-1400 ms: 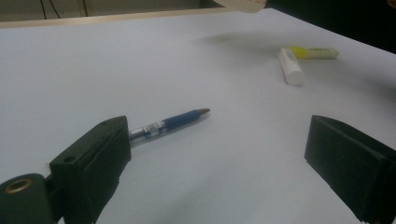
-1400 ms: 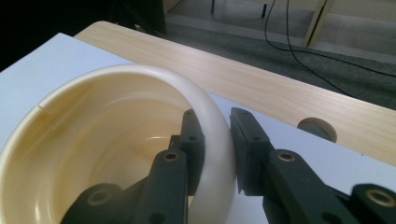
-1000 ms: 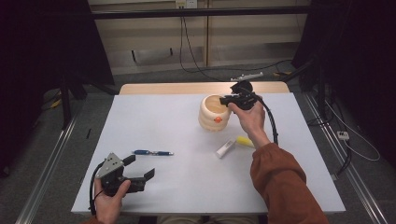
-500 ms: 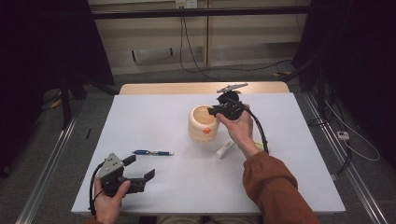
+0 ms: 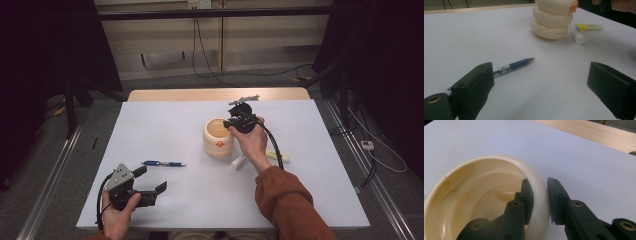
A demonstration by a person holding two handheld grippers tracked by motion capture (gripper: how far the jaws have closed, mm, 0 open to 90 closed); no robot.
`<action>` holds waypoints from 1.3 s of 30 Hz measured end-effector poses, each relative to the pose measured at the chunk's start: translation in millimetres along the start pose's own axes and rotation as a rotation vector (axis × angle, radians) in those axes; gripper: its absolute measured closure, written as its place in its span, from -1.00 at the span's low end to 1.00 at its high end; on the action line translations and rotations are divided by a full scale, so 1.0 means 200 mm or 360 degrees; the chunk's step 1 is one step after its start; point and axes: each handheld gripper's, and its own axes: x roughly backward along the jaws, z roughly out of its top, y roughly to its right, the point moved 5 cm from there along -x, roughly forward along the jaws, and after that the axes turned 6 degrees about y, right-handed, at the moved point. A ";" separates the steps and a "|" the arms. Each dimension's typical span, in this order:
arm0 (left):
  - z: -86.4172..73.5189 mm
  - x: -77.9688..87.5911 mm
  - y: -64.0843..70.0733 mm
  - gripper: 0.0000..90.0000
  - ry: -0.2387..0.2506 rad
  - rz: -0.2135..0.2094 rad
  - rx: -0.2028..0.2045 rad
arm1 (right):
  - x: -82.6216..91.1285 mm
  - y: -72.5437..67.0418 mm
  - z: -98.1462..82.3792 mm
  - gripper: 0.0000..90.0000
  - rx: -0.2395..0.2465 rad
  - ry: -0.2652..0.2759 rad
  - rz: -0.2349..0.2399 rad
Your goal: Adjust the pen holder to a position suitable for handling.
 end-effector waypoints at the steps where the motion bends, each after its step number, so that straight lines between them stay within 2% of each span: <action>1: 0.00 0.00 0.00 -0.84 0.0000 0.0000 0.0000 | 0.00 0.00 0.00 0.67 0.0006 0.0001 -0.0018; 5: 0.00 0.00 0.00 -0.84 0.0004 -0.0005 -0.0005 | -0.02 0.00 -0.01 0.66 -0.0007 -0.0009 -0.0055; 7: 0.00 0.00 0.00 -0.84 0.0004 -0.0005 -0.0007 | -0.02 0.00 -0.03 0.66 -0.0052 -0.0006 -0.0056; 12: 0.00 0.00 0.00 -0.84 -0.0001 -0.0007 0.0000 | -0.02 0.01 -0.03 0.48 -0.0084 0.0001 0.0008; 13: 0.00 0.00 0.00 -0.84 -0.0002 -0.0007 0.0001 | -0.02 0.00 -0.02 0.33 -0.0070 0.0017 0.0018; 15: 0.00 0.00 0.00 -0.84 -0.0001 -0.0006 0.0002 | -0.02 0.00 -0.02 0.28 -0.0062 0.0027 0.0018; 16: 0.00 0.00 0.00 -0.84 -0.0001 -0.0004 0.0002 | -0.02 0.01 -0.03 0.12 -0.0056 0.0063 0.0026; 19: 0.00 0.00 0.00 -0.84 0.0000 -0.0001 0.0004 | -0.01 0.01 -0.03 0.01 -0.0062 0.0083 0.0052; 20: 0.00 0.00 0.00 -0.84 -0.0003 -0.0001 0.0002 | 0.00 0.02 -0.04 -0.13 -0.0054 0.0135 0.0070; 21: 0.00 0.00 0.00 -0.84 -0.0004 -0.0002 0.0000 | 0.00 0.02 -0.04 -0.13 -0.0054 0.0135 0.0070; 22: 0.00 0.00 0.00 -0.84 -0.0004 -0.0001 0.0001 | 0.02 0.03 -0.04 -0.25 -0.0055 0.0173 0.0069; 24: 0.00 0.00 0.00 -0.84 -0.0005 -0.0001 0.0001 | 0.03 0.04 -0.04 -0.31 -0.0052 0.0196 0.0078; 25: 0.00 0.00 0.00 -0.84 -0.0005 0.0000 0.0000 | 0.05 0.05 -0.03 -0.46 -0.0051 0.0237 0.0103; 28: 0.00 -0.01 -0.01 -0.84 -0.0009 0.0004 0.0009 | 0.07 0.05 -0.03 -0.54 -0.0044 0.0263 0.0128; 31: -0.01 -0.01 -0.01 -0.84 -0.0006 0.0003 0.0013 | 0.10 0.07 -0.04 -0.80 -0.0037 0.0279 0.0161; 35: -0.01 0.00 -0.02 -0.84 -0.0013 0.0015 0.0031 | 0.13 0.08 -0.05 -0.87 0.0002 0.0308 0.0162; 39: -0.02 0.00 -0.03 -0.84 -0.0008 0.0027 0.0054 | 0.19 0.10 -0.07 -0.83 -0.0029 0.0354 0.0174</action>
